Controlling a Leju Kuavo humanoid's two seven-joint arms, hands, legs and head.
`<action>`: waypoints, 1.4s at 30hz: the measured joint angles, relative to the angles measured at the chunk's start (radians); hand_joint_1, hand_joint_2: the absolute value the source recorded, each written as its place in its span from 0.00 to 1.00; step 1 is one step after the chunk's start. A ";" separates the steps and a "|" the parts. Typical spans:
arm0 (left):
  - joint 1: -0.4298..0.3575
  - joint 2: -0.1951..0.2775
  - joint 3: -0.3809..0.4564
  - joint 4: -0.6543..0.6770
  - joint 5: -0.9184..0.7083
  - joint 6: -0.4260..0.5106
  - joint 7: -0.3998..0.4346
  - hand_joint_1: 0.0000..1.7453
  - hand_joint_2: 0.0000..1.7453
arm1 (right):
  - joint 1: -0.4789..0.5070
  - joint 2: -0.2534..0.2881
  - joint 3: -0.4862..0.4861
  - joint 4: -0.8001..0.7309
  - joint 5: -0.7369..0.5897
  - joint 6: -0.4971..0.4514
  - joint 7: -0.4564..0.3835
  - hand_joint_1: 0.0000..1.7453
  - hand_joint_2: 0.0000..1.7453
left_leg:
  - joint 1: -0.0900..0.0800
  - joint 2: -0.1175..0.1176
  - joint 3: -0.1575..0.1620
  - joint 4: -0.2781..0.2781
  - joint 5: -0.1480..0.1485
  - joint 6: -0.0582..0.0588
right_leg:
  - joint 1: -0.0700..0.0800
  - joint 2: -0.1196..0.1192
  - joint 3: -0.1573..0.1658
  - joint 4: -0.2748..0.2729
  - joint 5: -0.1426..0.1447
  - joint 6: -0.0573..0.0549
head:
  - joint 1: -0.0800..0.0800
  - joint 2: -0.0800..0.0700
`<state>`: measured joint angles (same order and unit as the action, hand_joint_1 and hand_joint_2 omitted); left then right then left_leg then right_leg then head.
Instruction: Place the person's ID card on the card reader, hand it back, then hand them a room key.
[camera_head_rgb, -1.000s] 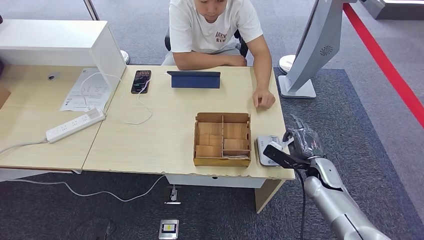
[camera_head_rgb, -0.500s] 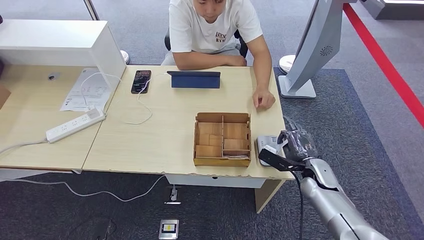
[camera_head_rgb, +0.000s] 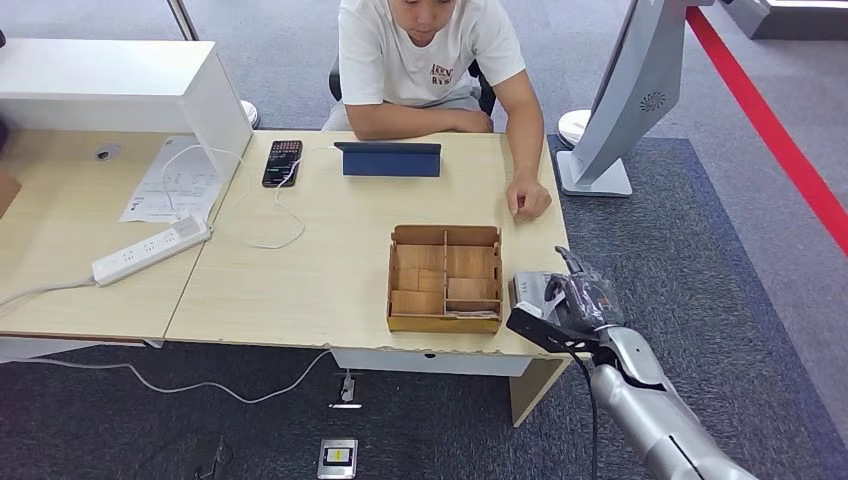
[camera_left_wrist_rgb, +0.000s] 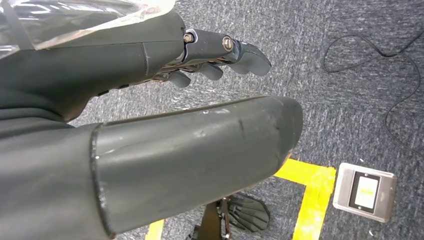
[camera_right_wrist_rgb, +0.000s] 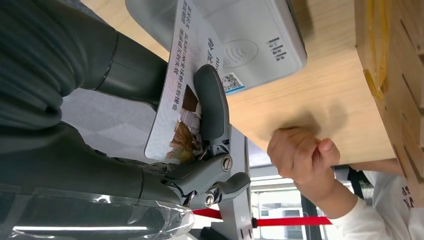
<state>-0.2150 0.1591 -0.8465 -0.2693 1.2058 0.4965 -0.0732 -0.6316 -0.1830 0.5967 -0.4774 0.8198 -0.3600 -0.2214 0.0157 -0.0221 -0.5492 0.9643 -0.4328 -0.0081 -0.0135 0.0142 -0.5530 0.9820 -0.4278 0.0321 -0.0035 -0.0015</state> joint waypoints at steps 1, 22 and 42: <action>0.000 0.000 0.000 0.000 0.000 0.000 0.001 0.00 0.00 | 0.000 0.000 0.001 0.001 0.001 0.005 0.003 1.00 1.00 | 0.000 0.000 0.000 0.000 0.000 0.000 | 0.000 0.000 0.000 0.000 0.000 0.000 | 0.000 0.000; -0.005 0.000 0.000 0.000 0.003 0.001 0.000 0.00 0.00 | -0.006 0.022 0.007 0.002 0.010 0.043 0.027 1.00 1.00 | 0.000 0.001 0.002 0.000 0.000 0.000 | 0.000 0.000 0.002 0.000 0.000 0.000 | 0.000 0.000; -0.006 0.010 0.000 -0.001 -0.029 0.003 -0.048 0.00 0.00 | -0.170 -0.013 0.006 -0.057 -0.021 0.035 0.019 1.00 1.00 | 0.000 0.000 0.001 0.000 0.000 0.000 | 0.000 0.000 0.001 0.000 0.000 0.000 | 0.000 0.000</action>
<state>-0.2211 0.1694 -0.8465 -0.2700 1.1769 0.4994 -0.1213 -0.8021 -0.1958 0.6025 -0.5343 0.7986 -0.3246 -0.2020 0.0156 -0.0216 -0.5479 0.9645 -0.4327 -0.0080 -0.0135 0.0145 -0.5518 0.9823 -0.4276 0.0322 -0.0035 -0.0015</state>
